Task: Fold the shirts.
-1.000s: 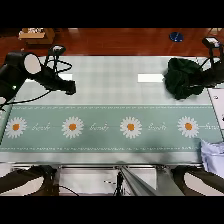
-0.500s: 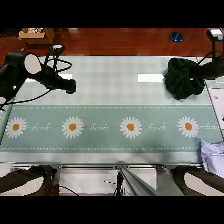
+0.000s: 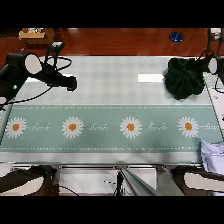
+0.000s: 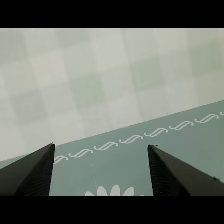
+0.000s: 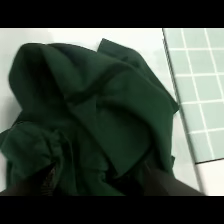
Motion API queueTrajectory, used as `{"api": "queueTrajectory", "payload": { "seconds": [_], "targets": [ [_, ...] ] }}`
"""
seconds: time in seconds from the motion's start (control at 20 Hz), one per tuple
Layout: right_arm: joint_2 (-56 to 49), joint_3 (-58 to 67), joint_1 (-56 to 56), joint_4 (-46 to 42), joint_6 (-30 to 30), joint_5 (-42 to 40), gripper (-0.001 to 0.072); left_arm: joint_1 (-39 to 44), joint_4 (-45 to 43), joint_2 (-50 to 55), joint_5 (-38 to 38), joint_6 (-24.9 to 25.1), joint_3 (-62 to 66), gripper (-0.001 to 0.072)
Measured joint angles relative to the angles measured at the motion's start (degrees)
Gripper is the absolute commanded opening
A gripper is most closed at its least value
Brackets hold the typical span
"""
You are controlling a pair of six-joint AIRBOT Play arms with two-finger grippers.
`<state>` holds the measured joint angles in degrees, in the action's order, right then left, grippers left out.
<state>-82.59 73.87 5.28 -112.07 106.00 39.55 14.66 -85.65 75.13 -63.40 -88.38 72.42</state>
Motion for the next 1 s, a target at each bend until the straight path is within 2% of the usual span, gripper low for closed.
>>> {"api": "queueTrajectory", "payload": {
  "seconds": [0.25, 0.45, 0.6, 0.65, 0.75, 0.8, 0.85, 1.0],
  "targets": [
    [-7.3, 0.0, 4.2, 0.3, 8.8, -3.2, 0.0588, 0.0, 1.4, 0.0, -0.5, 0.0, 0.0, 0.0685],
    [-10.9, 0.0, 7.8, 3.8, 10.9, -4.7, 0.0585, 0.0, 4.9, 0.0, -0.6, 0.0, 0.0, 0.0685],
    [-13.2, 0.0, 9.1, 6.6, 11.5, -6.7, 0.0521, 0.0, 7.6, 0.0, -0.6, 0.0, 0.0, 0.0684],
    [-14.1, 0.0, 9.3, 8.4, 11.5, -7.5, 0.0479, 0.0, 8.2, 0.0, -0.6, 0.0, 0.0, 0.0685],
    [-15.8, 0.0, 9.3, 12.0, 11.0, -9.1, 0.0260, 0.0, 8.9, 0.0, -0.7, 0.0, 0.0, 0.0685],
    [-16.4, 0.0, 9.1, 13.5, 10.6, -9.7, 0.0099, 0.0, 9.2, 0.0, -0.7, 0.0, 0.0, 0.0684],
    [-16.8, 0.1, 8.9, 15.0, 10.1, -10.5, 0.0029, 0.0, 9.4, 0.0, -0.7, 0.0, 0.0, 0.0684],
    [-15.4, 0.0, 8.1, 17.6, 8.3, -12.1, 0.0028, 0.0, 9.8, 0.0, -0.7, 0.0, 0.0, 0.0684]
  ]
}}
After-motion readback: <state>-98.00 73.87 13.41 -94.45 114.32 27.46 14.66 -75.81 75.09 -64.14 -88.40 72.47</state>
